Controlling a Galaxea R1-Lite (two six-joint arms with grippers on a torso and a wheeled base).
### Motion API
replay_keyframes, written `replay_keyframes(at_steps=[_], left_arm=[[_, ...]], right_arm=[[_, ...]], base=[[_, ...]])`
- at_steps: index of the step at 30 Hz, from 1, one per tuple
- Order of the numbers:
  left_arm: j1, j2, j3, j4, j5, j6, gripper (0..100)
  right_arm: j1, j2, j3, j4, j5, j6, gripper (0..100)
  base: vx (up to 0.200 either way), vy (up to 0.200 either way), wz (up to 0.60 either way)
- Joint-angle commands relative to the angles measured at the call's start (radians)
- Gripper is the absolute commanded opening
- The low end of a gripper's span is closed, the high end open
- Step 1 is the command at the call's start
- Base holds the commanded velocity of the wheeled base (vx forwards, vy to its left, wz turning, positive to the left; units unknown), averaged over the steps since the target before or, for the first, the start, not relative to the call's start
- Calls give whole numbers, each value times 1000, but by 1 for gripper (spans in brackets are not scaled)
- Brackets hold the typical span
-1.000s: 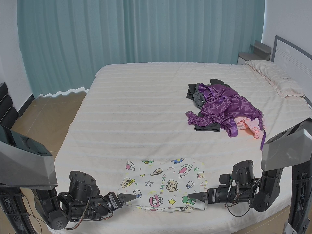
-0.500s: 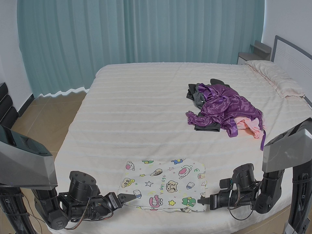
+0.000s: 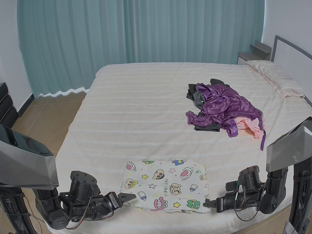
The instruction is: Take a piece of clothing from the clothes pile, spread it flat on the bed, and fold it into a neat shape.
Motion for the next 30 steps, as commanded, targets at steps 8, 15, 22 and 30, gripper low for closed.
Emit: replay_keyframes(at_steps=[8,15,22,30], left_arm=[[38,12,-74,-75,59,105,100],[147,204,-275,15,64,398,100],[141,250,-411,167,59,453,100],[118,251,-463,201,44,462,100]], right_arm=[[-55,71,-61,-158,-4,14,100],[-6,177,-174,-156,-130,26,100],[43,178,-243,-121,-136,107,100],[76,197,-314,-117,-136,188,100]], base=[[0,0,0],[0,0,0],[0,0,0],[0,0,0]])
